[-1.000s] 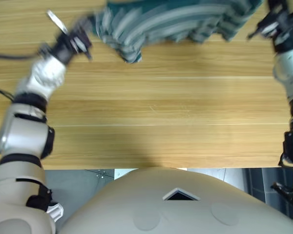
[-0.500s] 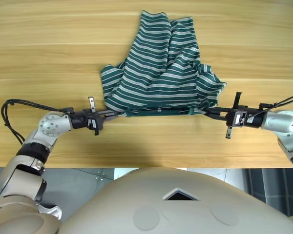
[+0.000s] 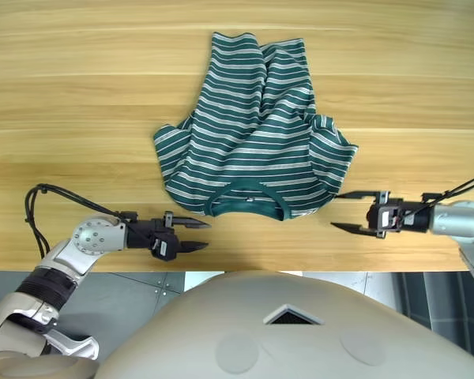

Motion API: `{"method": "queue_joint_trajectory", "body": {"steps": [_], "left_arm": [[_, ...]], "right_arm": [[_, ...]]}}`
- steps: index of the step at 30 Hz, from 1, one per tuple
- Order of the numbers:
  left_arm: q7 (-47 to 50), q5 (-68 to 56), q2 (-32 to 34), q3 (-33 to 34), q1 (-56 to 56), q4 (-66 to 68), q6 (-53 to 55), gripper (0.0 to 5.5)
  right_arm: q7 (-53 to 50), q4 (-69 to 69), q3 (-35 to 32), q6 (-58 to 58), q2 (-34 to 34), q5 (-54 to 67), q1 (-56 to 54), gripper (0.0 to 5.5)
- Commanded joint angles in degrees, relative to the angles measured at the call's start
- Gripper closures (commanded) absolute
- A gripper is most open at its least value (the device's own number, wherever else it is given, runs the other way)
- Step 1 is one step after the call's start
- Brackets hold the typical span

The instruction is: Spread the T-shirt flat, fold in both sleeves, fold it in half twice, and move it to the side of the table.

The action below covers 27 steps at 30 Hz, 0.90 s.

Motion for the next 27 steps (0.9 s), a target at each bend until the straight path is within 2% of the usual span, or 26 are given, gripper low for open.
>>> {"method": "queue_joint_trajectory", "body": {"steps": [1, 3, 7, 10, 16, 22, 27], "left_arm": [[-4.1, -12.7, 3.0, 4.1, -0.1, -5.2, 0.1, 3.13], [-6.6, -20.2, 2.5, 6.7, -0.7, -7.1, 0.6, 3.40], [-11.2, -24.0, 0.0, 10.7, -3.9, -3.0, 2.0, 4.00], [-13.2, -21.1, -2.3, 13.1, -6.6, 3.8, 1.5, 4.46], [-8.2, -6.4, -8.1, 16.6, -15.8, 21.3, -2.9, 5.49], [1.3, 8.1, -10.9, 17.4, -22.4, 33.7, -8.5, 5.50], [7.0, 14.8, -11.3, 17.0, -25.7, 38.9, -10.9, 5.50]], "right_arm": [[1.7, -2.4, -5.5, 0.4, 1.7, 7.7, -0.7, 2.07], [1.0, -1.2, -7.6, 0.5, 3.1, 7.7, -2.1, 2.07], [-4.4, 5.5, -8.9, 0.1, 6.5, -1.4, -7.5, 2.72], [-9.3, 13.6, -7.3, -1.1, 8.8, -11.2, -12.4, 3.25], [-17.6, 25.1, -3.6, -3.3, 11.8, -25.4, -19.7, 4.45], [-17.5, 25.7, -1.8, -4.7, 12.7, -27.0, -20.9, 5.47], [-16.9, 24.3, -0.9, -5.0, 13.5, -26.5, -20.9, 5.47]]}}
